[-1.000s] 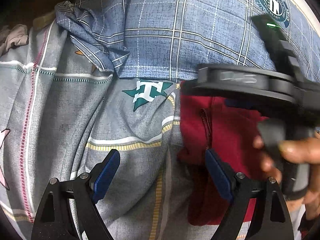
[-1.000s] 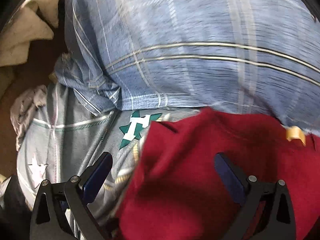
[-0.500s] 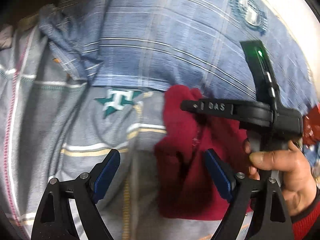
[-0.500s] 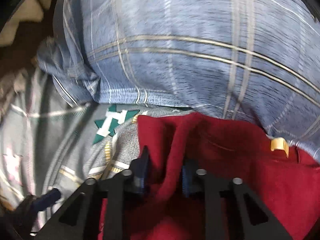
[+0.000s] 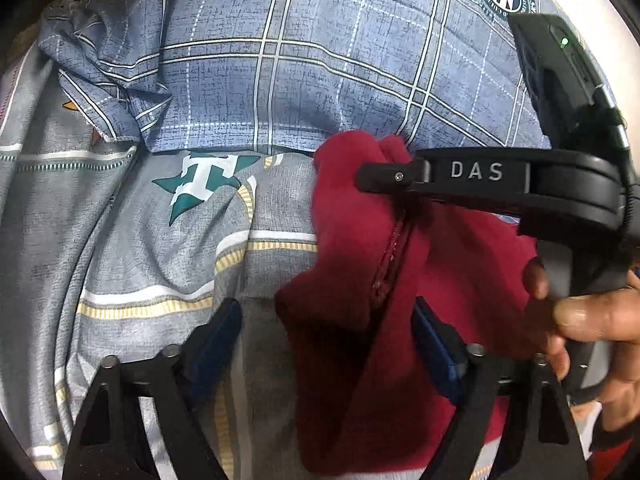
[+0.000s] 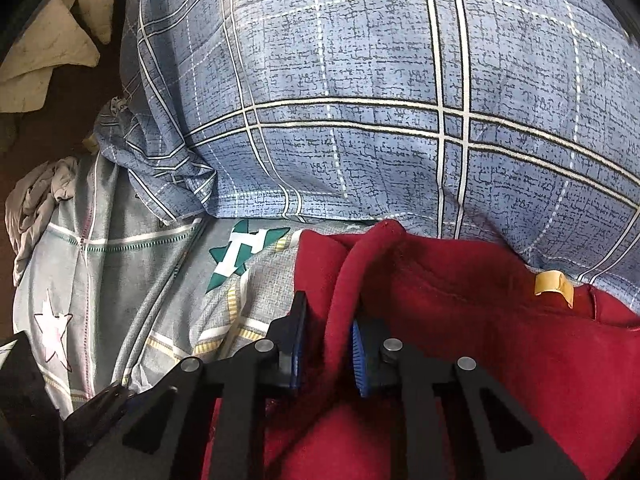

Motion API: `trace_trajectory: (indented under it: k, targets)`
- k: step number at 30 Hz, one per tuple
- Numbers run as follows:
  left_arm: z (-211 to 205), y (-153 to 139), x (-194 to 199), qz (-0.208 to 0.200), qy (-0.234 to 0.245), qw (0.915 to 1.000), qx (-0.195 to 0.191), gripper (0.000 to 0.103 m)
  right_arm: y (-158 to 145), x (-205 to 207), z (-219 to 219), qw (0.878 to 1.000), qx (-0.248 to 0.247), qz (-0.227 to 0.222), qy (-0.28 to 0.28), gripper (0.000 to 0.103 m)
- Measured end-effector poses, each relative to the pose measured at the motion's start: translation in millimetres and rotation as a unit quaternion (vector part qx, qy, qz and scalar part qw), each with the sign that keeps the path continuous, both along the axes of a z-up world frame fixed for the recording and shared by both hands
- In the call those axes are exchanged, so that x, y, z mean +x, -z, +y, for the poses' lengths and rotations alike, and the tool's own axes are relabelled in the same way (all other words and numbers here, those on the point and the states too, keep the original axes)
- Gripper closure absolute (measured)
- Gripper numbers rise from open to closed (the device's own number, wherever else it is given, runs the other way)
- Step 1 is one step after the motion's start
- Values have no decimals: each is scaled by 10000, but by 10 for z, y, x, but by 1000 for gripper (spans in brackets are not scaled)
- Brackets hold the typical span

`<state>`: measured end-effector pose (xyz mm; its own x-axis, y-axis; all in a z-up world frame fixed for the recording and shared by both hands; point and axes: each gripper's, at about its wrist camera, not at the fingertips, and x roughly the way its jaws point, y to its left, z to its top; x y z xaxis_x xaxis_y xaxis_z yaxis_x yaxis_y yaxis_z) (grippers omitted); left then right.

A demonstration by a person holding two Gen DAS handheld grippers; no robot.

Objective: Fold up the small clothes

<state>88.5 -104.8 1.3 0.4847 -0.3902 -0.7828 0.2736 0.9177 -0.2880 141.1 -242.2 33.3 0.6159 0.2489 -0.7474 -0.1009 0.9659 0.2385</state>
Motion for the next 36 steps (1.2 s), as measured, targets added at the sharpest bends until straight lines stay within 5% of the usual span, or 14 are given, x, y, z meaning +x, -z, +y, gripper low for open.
trace_trajectory:
  k: [2,6,8,10,14,18,28,36]
  targets:
    - [-45,33,14,126,3,9999,-69,50,6,6,-1,10000,23,44,-29,83]
    - [-52,31,8,80,-74,9999,-87,55,19,22,24,9998,117,139,-97,68]
    - [-44,19,1,56,-74,9999,-87,56,10,29,52,9998,97,146,-129,39]
    - [-31,2,-8,42,-63,9999,-97,58,20,54,75,9996,152,199,-126,26]
    - [-20,-18,-20,14,-48,10000,-43,59,83,142,164,9990,184,344,-194,27]
    - [19,-51,-54,36,-47,10000,-24,58,212,193,297,9984,-304,457,-157,27]
    - [0,-53,-71,5,-86,9999,84,55,253,96,244,9989,-385,265,-89,32]
    - [-12,-47,-73,-1,-83,9997,209,50,200,-10,196,9993,-383,50,6,61]
